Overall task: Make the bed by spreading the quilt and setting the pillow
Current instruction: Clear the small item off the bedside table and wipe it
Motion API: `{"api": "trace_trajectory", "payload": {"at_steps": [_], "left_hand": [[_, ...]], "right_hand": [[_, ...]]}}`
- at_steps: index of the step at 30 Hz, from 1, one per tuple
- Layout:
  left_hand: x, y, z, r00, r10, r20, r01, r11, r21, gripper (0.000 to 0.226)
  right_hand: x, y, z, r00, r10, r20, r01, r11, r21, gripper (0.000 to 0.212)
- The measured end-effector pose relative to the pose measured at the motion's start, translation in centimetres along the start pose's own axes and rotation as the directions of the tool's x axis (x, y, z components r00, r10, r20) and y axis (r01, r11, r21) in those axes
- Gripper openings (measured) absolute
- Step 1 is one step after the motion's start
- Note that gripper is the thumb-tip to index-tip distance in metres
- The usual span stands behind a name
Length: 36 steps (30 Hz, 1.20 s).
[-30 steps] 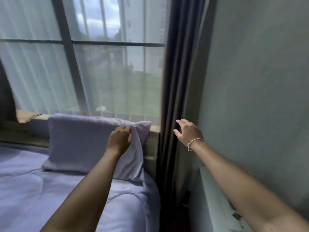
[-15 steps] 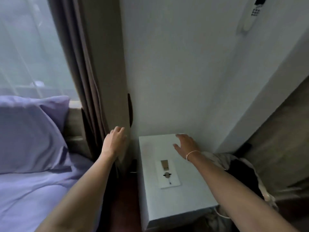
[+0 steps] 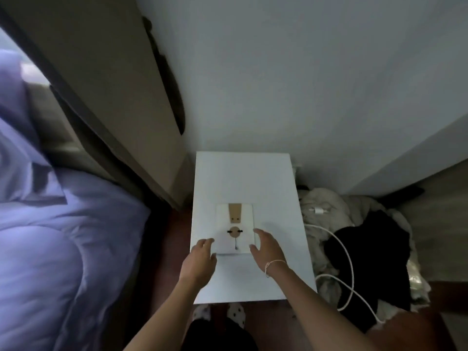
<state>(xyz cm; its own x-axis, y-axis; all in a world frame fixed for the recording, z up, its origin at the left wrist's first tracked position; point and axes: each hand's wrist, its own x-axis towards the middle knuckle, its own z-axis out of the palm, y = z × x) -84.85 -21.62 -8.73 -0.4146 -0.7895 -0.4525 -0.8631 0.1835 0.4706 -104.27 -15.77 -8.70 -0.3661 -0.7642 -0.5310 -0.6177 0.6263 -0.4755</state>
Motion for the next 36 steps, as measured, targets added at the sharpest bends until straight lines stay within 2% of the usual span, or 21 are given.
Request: {"api": "trace_trajectory", "payload": {"at_steps": [5, 12, 17, 20, 23, 24, 27, 31, 34, 36], "left_hand": [[2.6, 0.1, 3.6, 0.996, -0.069, 0.054, 0.073, 0.994, -0.086, 0.058], [2.7, 2.5, 6.0, 0.989, -0.138, 0.051, 0.147, 0.951, -0.273, 0.064], [3.5, 4.0, 5.8, 0.943, -0.331, 0.034, 0.312, 0.845, -0.434, 0.067], [4.3, 3.5, 5.0, 0.898, -0.438, 0.035, 0.384, 0.745, -0.545, 0.057], [4.7, 2.8, 3.9, 0.882, -0.471, 0.026, 0.367, 0.65, -0.666, 0.044], [4.8, 2.8, 3.5, 0.887, -0.462, 0.021, 0.346, 0.633, -0.692, 0.043], [5.1, 2.9, 2.1, 0.916, -0.401, 0.007, 0.283, 0.634, -0.72, 0.042], [6.1, 3.3, -0.1, 0.928, -0.372, 0.013, 0.254, 0.607, -0.753, 0.039], [7.2, 3.6, -1.8, 0.928, -0.372, -0.008, 0.248, 0.635, -0.731, 0.035], [8.1, 3.8, -2.8, 0.934, -0.356, -0.026, 0.233, 0.662, -0.713, 0.032]], "right_hand": [[2.5, 1.1, 2.1, 0.995, 0.05, -0.083, -0.038, 0.989, 0.146, 0.056], [2.4, 0.1, 4.4, 0.99, 0.136, -0.023, -0.126, 0.963, 0.239, 0.066], [2.7, -1.0, 4.7, 0.971, 0.236, -0.024, -0.212, 0.908, 0.362, 0.062], [2.7, -1.1, 3.8, 0.953, 0.302, 0.005, -0.272, 0.852, 0.448, 0.058], [2.5, -1.2, 2.7, 0.949, 0.314, 0.028, -0.286, 0.82, 0.495, 0.032], [2.3, -1.3, 2.5, 0.949, 0.312, 0.032, -0.284, 0.813, 0.507, 0.029], [2.0, -1.9, 2.2, 0.942, 0.328, 0.066, -0.311, 0.785, 0.536, 0.031], [1.5, -2.6, 1.6, 0.937, 0.332, 0.104, -0.325, 0.724, 0.608, 0.022], [1.1, -3.3, 0.7, 0.933, 0.329, 0.145, -0.341, 0.685, 0.644, 0.012], [1.5, -3.2, 0.1, 0.942, 0.308, 0.134, -0.326, 0.742, 0.586, 0.024]]}}
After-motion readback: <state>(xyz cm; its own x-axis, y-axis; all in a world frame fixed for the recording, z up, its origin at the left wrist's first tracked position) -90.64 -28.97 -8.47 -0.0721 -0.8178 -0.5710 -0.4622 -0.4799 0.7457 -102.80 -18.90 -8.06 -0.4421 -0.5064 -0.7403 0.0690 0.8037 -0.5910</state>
